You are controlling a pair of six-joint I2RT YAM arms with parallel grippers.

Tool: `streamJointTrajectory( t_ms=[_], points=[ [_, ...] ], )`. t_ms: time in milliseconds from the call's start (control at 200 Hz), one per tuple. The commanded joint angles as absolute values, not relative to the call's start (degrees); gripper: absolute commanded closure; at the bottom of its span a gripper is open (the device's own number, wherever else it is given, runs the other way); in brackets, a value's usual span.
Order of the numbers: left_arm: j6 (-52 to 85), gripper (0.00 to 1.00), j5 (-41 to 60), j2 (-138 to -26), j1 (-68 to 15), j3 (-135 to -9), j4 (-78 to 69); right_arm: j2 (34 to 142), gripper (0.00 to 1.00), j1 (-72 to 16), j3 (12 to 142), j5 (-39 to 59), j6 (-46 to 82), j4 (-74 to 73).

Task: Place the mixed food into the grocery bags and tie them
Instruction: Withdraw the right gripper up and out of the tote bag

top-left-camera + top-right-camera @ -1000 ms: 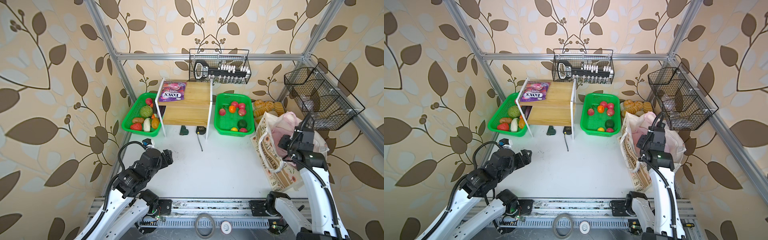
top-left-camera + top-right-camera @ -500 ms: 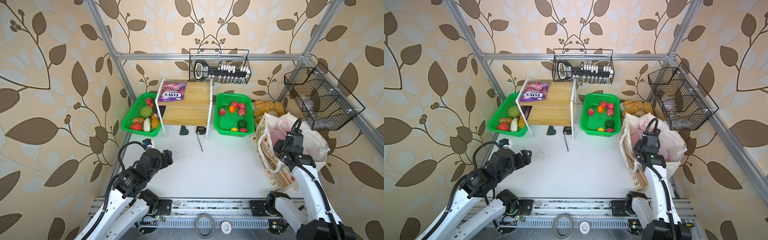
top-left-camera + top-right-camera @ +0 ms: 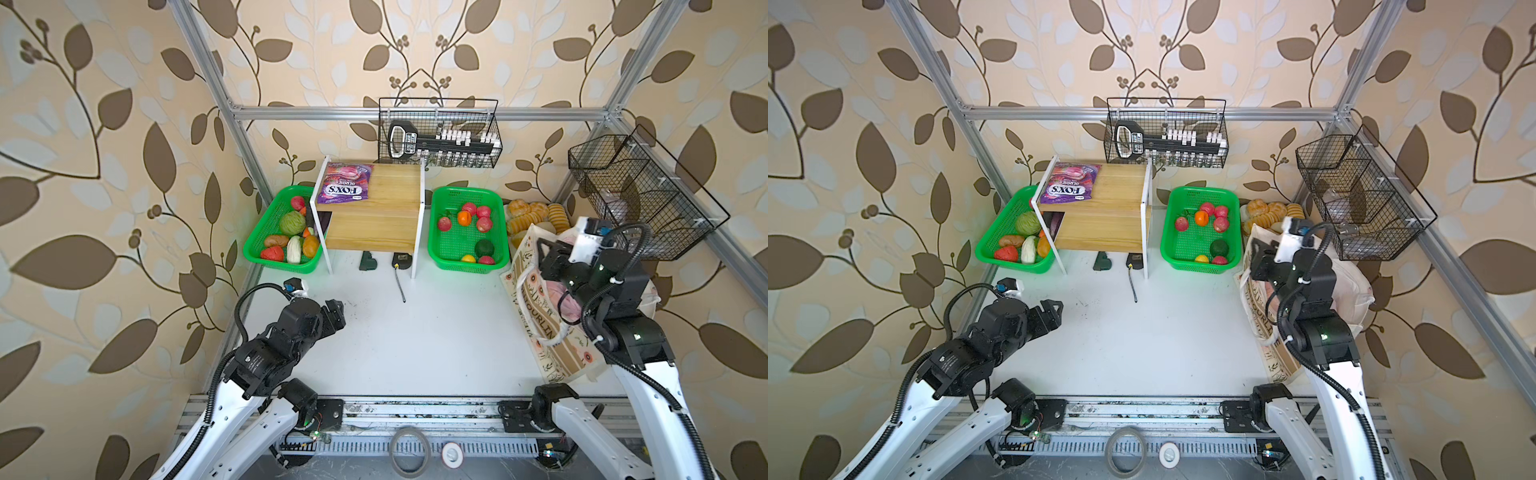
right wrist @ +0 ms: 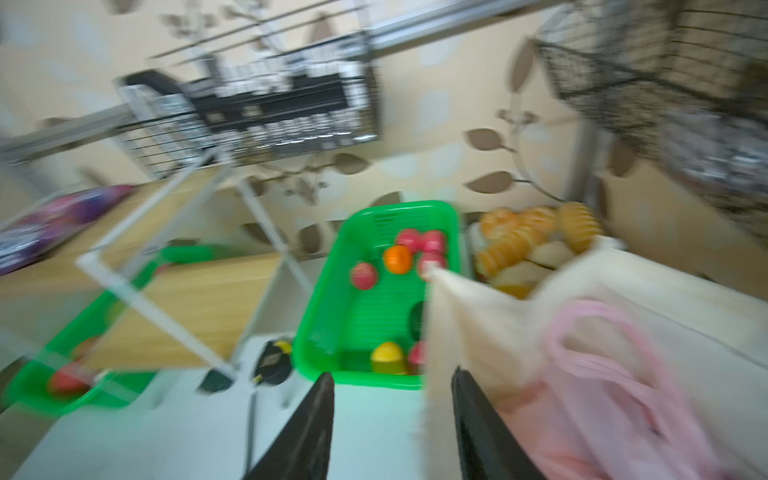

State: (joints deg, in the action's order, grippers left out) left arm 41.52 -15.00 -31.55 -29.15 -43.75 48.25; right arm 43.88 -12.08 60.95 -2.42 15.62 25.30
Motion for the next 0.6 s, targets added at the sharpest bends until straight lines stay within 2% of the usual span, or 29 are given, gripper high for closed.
streamJointTrajectory(
  t_ms=[0,75,130,195,265,320,415,595],
  points=[
    [41.0,0.11,-15.5,-31.4,-28.6,-44.8,47.9,46.3,0.52,-28.9,55.5,-4.1,12.0,19.7],
    [40.5,0.11,-16.4,-31.0,-28.6,-45.0,48.9,48.6,0.49,-43.5,49.4,-20.5,6.4,14.3],
    [40.3,0.11,-17.4,-30.4,-28.6,-45.0,49.8,50.8,0.48,-50.6,44.2,-31.0,2.0,8.8],
    [39.9,0.1,-18.4,-29.4,-28.6,-44.4,50.3,53.7,0.47,-53.3,38.7,-38.5,-0.3,2.1],
    [39.5,0.1,-19.3,-28.3,-28.6,-43.5,50.1,55.8,0.47,-52.2,34.3,-44.6,1.7,-3.4],
    [39.2,0.1,-19.9,-27.7,-28.6,-42.9,50.0,56.5,0.47,-48.8,32.4,-44.5,3.7,-4.9],
    [39.1,0.09,-21.2,-27.3,-28.6,-41.8,49.8,56.4,0.46,-41.9,30.5,-37.7,4.3,-7.1],
    [38.7,0.07,-22.5,-27.9,-28.6,-39.4,47.7,56.1,0.46,-30.4,24.4,-30.1,0.2,-16.9]
  ],
)
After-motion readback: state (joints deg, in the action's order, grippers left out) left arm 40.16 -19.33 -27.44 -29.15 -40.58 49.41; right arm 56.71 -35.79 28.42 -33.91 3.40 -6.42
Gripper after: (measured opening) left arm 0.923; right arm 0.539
